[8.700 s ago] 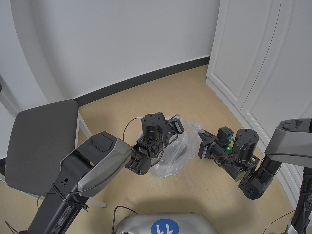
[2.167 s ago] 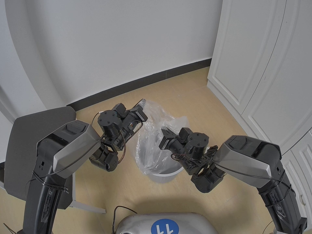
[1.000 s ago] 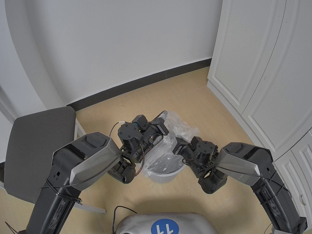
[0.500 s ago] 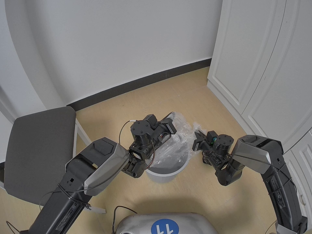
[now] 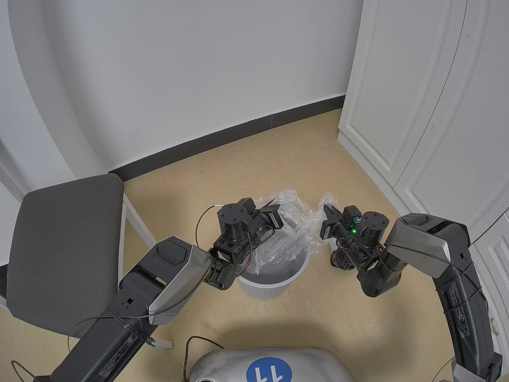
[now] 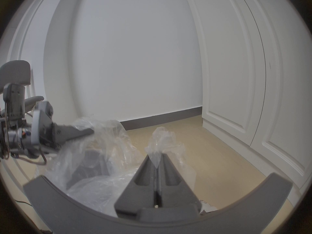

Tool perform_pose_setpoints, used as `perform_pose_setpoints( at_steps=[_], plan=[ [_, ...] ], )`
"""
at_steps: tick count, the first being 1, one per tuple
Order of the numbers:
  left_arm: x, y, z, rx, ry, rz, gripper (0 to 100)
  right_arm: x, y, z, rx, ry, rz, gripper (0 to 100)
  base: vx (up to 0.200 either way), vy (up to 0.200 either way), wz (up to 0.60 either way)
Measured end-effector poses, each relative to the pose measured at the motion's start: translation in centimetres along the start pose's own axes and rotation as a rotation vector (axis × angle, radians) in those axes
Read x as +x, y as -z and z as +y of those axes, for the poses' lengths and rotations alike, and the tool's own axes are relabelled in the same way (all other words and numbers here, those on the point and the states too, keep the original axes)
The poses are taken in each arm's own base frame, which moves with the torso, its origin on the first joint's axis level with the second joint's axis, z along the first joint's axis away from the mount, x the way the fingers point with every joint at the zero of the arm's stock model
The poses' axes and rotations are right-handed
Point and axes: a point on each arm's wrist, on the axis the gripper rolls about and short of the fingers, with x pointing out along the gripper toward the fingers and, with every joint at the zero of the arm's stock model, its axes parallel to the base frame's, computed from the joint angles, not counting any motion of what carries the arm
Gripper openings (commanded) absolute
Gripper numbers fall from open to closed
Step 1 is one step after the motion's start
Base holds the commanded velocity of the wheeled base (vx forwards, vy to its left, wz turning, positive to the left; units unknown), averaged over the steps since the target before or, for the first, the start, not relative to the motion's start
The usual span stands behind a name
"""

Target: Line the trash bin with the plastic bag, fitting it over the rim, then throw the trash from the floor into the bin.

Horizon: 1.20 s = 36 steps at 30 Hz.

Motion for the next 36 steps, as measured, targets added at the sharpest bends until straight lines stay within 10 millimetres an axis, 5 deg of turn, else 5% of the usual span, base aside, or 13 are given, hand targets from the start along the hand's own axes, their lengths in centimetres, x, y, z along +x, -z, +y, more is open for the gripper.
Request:
perform_pose_setpoints(
  at_steps=[18, 25, 36],
  plan=[
    [-0.5, 0.3, 1.7, 0.027, -0.027, -0.068, 0, 0.2, -0.3, 0.0, -0.011, 0.001, -0.015, 0, 0.000, 0.000, 0.00],
    [-0.9, 1.2, 2.2, 0.052, -0.027, -0.071, 0, 0.1, 0.0, 2.2, 0.002, -0.040, -0.008, 0, 0.000, 0.000, 0.00],
    [-1.8, 1.9, 2.9, 0.130, -0.044, -0.046, 0, -0.9, 3.4, 5.3, 0.000, -0.107, 0.065, 0, 0.000, 0.000, 0.00]
  ],
)
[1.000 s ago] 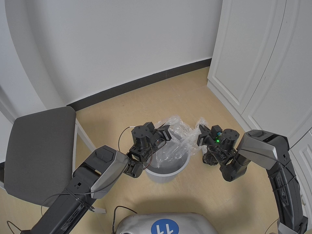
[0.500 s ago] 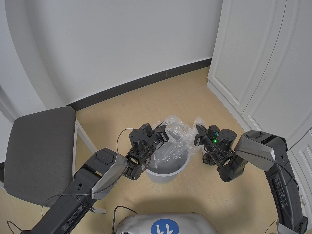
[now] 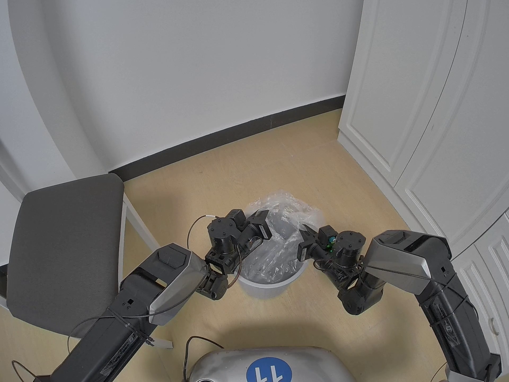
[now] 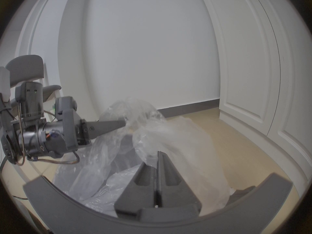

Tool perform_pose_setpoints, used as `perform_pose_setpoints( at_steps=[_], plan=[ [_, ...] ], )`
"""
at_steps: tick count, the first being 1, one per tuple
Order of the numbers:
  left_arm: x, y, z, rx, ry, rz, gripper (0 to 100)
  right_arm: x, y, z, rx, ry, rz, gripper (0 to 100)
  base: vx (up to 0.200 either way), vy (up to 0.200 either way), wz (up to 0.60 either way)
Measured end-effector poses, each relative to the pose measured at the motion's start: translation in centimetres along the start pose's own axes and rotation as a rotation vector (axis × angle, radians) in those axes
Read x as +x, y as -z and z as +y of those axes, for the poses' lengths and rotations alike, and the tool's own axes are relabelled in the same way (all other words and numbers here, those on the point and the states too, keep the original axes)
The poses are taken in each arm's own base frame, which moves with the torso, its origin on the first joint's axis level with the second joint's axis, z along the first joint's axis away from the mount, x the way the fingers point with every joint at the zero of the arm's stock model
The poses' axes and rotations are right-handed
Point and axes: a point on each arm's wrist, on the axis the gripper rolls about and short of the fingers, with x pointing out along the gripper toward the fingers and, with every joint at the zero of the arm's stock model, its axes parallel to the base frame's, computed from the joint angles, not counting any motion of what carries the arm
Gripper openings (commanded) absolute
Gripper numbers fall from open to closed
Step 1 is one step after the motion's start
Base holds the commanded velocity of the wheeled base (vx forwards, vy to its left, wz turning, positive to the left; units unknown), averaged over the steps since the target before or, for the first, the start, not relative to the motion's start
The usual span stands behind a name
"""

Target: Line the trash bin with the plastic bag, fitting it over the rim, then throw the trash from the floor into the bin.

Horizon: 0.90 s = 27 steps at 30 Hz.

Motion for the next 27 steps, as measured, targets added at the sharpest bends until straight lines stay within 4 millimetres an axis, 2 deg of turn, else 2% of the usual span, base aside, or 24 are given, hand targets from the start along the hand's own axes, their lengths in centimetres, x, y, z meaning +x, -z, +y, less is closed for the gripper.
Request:
perform_pose_setpoints(
  at_steps=[9, 14, 20, 27],
  plan=[
    [-1.5, 0.6, 0.2, 0.010, -0.004, 0.014, 0, -0.4, 1.6, 1.2, -0.001, -0.022, 0.034, 0, 0.000, 0.000, 0.00],
    [-2.1, 0.7, 0.3, 0.012, -0.012, 0.032, 0, -0.5, 1.6, 1.2, -0.002, -0.020, 0.042, 0, 0.000, 0.000, 0.00],
    [-2.5, 0.6, -0.1, 0.010, 0.002, 0.057, 0, -1.2, -0.2, -0.1, -0.005, 0.001, 0.045, 0, 0.000, 0.000, 0.00],
    [-2.5, 1.1, -0.8, 0.002, 0.024, 0.119, 0, -3.6, -2.7, -1.2, -0.020, -0.022, 0.094, 0, 0.000, 0.000, 0.00]
  ],
)
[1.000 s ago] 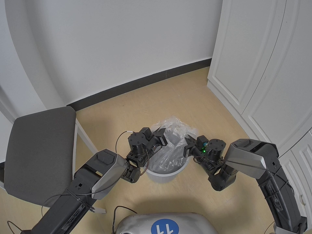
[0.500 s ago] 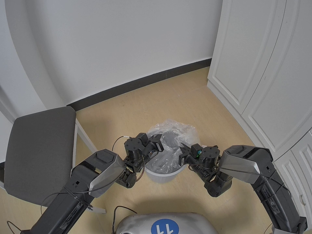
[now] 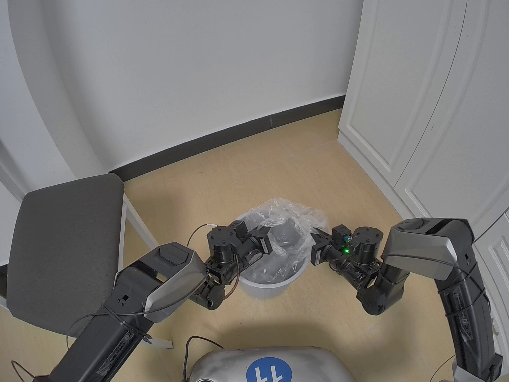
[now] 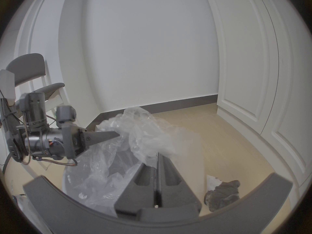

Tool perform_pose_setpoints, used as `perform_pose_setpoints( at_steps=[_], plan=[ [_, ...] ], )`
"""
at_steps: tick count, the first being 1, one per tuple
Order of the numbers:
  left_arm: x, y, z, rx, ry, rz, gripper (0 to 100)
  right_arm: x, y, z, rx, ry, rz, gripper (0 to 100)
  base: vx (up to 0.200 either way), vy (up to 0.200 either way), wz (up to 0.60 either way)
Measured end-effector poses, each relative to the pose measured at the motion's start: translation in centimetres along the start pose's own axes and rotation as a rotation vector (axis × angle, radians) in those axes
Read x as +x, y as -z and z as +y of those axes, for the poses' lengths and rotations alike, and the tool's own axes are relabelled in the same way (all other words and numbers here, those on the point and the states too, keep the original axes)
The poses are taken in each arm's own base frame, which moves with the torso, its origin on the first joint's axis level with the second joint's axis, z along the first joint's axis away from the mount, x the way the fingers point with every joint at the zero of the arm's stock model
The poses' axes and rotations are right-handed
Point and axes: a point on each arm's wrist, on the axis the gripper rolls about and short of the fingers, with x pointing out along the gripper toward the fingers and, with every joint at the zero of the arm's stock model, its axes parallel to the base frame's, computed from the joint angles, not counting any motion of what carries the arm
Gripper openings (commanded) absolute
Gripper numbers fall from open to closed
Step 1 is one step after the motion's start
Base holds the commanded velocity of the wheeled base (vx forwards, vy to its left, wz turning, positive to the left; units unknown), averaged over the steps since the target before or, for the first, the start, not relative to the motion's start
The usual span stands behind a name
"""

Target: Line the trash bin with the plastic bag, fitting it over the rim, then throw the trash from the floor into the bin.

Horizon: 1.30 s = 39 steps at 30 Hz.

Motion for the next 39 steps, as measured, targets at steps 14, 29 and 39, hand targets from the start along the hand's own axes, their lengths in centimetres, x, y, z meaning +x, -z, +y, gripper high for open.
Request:
perform_pose_setpoints(
  at_steps=[14, 29, 39],
  plan=[
    [0.1, 1.0, -1.2, -0.016, 0.020, 0.036, 0, -3.7, -1.6, -3.1, -0.160, -0.080, 0.065, 0, 0.000, 0.000, 0.00],
    [-3.1, -0.9, -0.3, -0.016, -0.053, 0.113, 0, -3.9, -1.8, -3.5, -0.165, -0.065, 0.067, 0, 0.000, 0.000, 0.00],
    [-5.7, -4.4, 0.2, -0.014, -0.088, 0.083, 0, -3.8, -0.3, -3.1, -0.190, -0.076, 0.100, 0, 0.000, 0.000, 0.00]
  ],
)
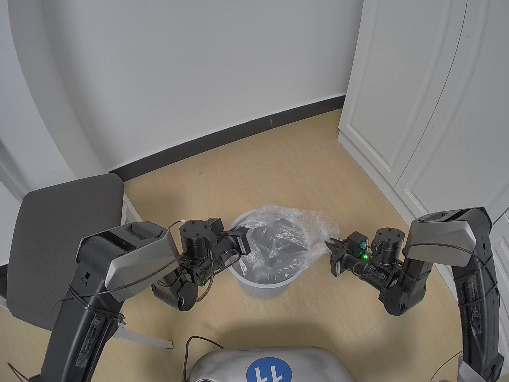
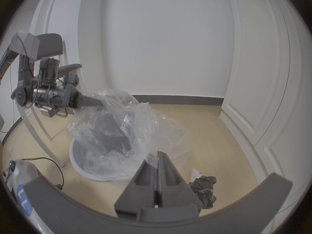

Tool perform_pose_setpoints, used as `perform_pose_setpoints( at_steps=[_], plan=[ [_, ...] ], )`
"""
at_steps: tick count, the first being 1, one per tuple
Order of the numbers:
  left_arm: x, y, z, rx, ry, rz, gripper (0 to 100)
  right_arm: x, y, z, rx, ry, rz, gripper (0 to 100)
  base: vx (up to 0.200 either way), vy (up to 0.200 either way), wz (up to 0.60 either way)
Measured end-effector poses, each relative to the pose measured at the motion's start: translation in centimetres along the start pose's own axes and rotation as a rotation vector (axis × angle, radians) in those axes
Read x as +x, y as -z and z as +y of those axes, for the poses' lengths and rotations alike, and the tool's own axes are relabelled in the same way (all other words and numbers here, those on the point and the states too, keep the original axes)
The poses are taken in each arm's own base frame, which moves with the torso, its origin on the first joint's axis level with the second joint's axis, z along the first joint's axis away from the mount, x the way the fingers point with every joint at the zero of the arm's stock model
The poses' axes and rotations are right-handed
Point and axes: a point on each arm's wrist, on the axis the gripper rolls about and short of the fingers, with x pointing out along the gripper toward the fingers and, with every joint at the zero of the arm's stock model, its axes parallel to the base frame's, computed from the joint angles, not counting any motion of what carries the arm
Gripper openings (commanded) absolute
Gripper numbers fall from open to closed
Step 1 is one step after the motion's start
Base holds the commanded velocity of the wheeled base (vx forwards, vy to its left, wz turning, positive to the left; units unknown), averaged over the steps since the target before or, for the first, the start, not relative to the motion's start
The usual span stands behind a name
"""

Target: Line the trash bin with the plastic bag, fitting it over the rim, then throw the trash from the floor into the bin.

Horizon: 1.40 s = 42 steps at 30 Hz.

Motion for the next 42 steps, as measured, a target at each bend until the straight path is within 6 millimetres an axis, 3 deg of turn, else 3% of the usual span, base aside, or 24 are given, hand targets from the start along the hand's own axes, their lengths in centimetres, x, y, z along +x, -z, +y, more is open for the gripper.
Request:
perform_pose_setpoints(
  at_steps=[10, 16, 23, 30, 42],
  plan=[
    [-1.4, -1.2, 1.8, 0.067, -0.049, 0.004, 0, 0.4, 0.7, -0.2, 0.001, 0.009, 0.009, 0, 0.000, 0.000, 0.00],
    [-2.3, -1.6, 4.8, 0.170, -0.124, 0.022, 0, 0.5, 0.9, -1.1, 0.002, 0.031, 0.007, 0, 0.000, 0.000, 0.00],
    [-1.8, -1.7, 7.3, 0.221, -0.170, 0.016, 0, 0.7, 1.2, -2.2, 0.000, 0.061, 0.001, 0, 0.000, 0.000, 0.00],
    [-1.5, -2.0, 8.8, 0.222, -0.198, 0.011, 0, 1.3, 1.6, -3.0, -0.001, 0.083, -0.010, 0, 0.000, 0.000, 0.00],
    [-1.7, -2.3, 9.8, 0.222, -0.218, 0.009, 0, 2.0, 2.9, -4.3, 0.004, 0.112, -0.011, 0, 0.000, 0.000, 0.00]
  ],
)
